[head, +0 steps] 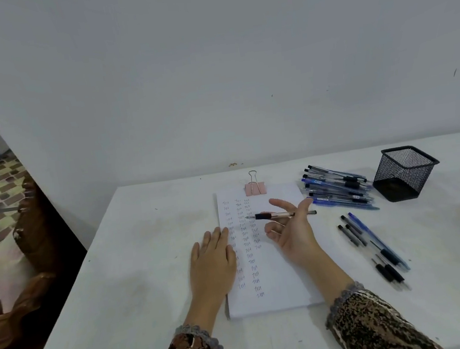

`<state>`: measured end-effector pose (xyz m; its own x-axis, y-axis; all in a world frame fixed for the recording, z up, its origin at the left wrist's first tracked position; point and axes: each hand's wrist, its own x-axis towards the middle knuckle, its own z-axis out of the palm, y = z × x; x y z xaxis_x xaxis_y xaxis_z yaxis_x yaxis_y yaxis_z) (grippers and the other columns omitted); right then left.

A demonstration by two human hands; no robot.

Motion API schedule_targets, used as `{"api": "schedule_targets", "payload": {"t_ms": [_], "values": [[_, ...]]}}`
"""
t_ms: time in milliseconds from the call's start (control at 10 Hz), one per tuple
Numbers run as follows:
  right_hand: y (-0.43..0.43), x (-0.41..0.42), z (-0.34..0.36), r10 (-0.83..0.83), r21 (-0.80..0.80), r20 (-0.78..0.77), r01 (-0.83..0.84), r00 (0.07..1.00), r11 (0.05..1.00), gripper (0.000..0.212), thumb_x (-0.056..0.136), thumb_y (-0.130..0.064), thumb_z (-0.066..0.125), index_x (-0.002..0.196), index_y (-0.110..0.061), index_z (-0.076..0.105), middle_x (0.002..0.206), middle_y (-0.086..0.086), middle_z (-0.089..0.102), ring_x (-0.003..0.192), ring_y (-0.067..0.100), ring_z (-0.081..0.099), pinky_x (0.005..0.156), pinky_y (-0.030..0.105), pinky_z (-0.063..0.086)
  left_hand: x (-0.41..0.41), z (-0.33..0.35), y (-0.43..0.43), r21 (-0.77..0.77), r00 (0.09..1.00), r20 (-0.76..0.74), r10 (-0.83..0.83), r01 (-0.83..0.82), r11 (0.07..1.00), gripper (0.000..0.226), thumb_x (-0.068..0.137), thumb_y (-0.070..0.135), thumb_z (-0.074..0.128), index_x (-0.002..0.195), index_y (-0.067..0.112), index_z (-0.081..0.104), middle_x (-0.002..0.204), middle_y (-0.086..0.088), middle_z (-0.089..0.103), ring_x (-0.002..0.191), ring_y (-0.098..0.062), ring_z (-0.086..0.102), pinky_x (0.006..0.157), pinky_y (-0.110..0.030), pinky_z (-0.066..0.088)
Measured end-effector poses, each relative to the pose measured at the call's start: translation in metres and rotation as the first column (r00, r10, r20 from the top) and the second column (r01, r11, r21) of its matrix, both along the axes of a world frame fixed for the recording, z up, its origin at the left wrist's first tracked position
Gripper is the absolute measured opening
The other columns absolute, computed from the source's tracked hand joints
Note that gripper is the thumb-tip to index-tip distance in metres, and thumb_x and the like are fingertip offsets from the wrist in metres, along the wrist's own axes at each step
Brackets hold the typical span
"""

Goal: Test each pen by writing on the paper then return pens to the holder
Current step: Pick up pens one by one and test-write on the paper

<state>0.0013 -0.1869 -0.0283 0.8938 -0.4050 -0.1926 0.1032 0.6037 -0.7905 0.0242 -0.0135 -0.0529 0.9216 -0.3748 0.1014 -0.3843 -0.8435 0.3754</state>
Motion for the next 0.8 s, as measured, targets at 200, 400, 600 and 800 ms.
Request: {"api": "schedule_targets", "payload": {"t_ms": [200,400,600,800], "values": [[0.000,-0.004,-0.005,0.079,-0.154,-0.027,-0.082,0.997,0.985,0.024,0.086,0.011,0.054,0.074,-0.010,0.049,0.064,0.006,0.057,0.053,0.013,0.052,0.047,0.015,0.045,0.001,-0.001,0.000,0.012,1.000,0.004,-0.002,0.002,1.000,0.049,0.100,0.030,0.020,0.148,0.026,0.012,0.156,0.008,0.010,0.144,-0.010,0.003,0.117,-0.033,0.000],[0.006,-0.008,-0.002,0.166,-0.354,0.006,-0.153,0.986,0.923,0.028,0.082,0.017,0.057,0.078,-0.009,0.046,0.068,0.007,0.060,0.052,0.012,0.061,0.047,0.017,0.046,0.001,-0.001,-0.001,0.026,1.000,0.008,0.005,-0.005,1.000,0.049,0.100,0.030,0.020,0.148,0.026,0.012,0.156,0.008,0.010,0.144,-0.011,0.004,0.117,-0.033,0.001],[0.013,-0.011,-0.010,0.034,-0.621,-0.046,-0.055,0.998,0.782,0.047,0.064,0.006,0.057,0.048,-0.025,0.027,0.054,-0.011,0.027,0.049,0.009,0.024,0.050,0.021,0.022,0.000,-0.001,-0.001,0.024,1.000,0.009,0.005,-0.005,1.000,0.049,0.100,0.030,0.020,0.148,0.025,0.012,0.156,0.008,0.010,0.145,-0.011,0.004,0.117,-0.033,0.001],[0.022,-0.013,-0.007,-0.003,-0.723,-0.029,-0.019,1.000,0.691,0.046,0.063,0.005,0.055,0.047,-0.025,0.023,0.053,-0.013,0.024,0.051,0.005,0.023,0.055,0.008,0.028,0.000,0.000,-0.001,0.027,1.000,0.014,0.006,-0.006,1.000,0.049,0.101,0.031,0.019,0.148,0.025,0.011,0.157,0.008,0.009,0.145,-0.011,0.003,0.117,-0.033,0.000]]}}
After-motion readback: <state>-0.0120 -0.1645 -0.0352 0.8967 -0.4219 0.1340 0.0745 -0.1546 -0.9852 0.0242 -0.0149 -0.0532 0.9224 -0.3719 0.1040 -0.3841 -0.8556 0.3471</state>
